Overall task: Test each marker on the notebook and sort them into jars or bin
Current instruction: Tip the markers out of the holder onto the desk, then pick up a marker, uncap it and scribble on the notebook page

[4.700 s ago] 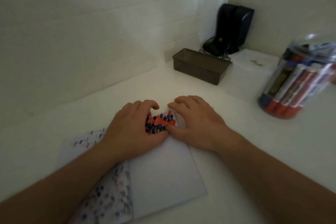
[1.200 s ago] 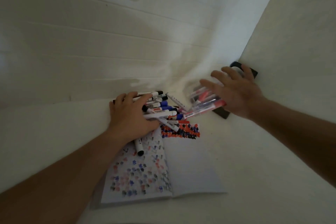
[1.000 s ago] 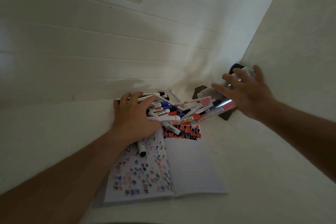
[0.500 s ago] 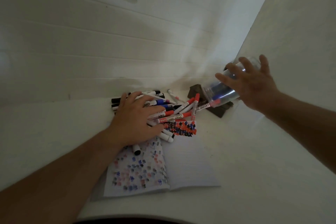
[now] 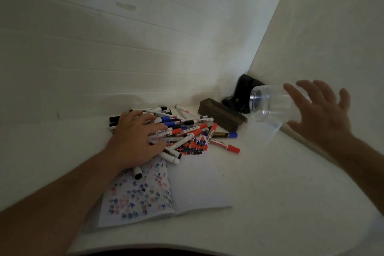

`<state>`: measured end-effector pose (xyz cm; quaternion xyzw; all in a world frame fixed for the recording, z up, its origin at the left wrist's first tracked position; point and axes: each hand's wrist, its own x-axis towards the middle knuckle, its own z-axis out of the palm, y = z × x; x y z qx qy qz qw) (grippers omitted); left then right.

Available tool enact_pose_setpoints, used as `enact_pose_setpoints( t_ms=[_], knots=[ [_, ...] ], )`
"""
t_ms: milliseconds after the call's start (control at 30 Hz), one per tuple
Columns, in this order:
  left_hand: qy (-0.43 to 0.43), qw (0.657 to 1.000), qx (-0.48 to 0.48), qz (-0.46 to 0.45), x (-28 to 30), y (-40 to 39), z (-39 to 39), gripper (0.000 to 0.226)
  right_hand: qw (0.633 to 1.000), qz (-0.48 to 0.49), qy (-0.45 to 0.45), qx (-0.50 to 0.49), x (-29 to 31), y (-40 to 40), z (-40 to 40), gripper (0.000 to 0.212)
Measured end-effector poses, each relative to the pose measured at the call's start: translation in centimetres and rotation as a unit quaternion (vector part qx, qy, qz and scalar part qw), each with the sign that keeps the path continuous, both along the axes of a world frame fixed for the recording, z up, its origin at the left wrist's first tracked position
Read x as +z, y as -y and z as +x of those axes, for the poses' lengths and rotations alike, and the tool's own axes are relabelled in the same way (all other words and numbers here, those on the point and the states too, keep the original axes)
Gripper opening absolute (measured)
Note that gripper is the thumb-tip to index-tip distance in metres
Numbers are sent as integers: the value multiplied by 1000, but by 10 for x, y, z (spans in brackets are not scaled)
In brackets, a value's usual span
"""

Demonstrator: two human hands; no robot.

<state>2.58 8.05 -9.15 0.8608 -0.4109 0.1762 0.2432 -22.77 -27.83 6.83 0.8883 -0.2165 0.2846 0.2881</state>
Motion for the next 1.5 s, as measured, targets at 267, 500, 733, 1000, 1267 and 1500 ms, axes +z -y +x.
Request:
enact_pose_setpoints(
  t_ms=[267,500,733,1000,1267,1500],
  knots=[
    [-42,998,-7,-44,4,0,-6,64,774,543,322,51,-96,21,-48,109],
    [-71,996,2,-51,5,-4,-6,65,706,605,367,37,-126,23,-19,98],
    [-91,994,6,-67,10,-4,-9,54,757,523,389,-45,-133,-31,-30,73],
    [-93,991,32,-88,23,-10,-7,32,863,491,-112,-37,-119,-110,48,43],
    [-271,946,-117,135,70,-30,-27,34,847,528,5,66,-110,-122,73,5],
    [-111,964,-90,223,45,-13,-32,42,757,608,28,238,-116,-146,134,27]
  ],
)
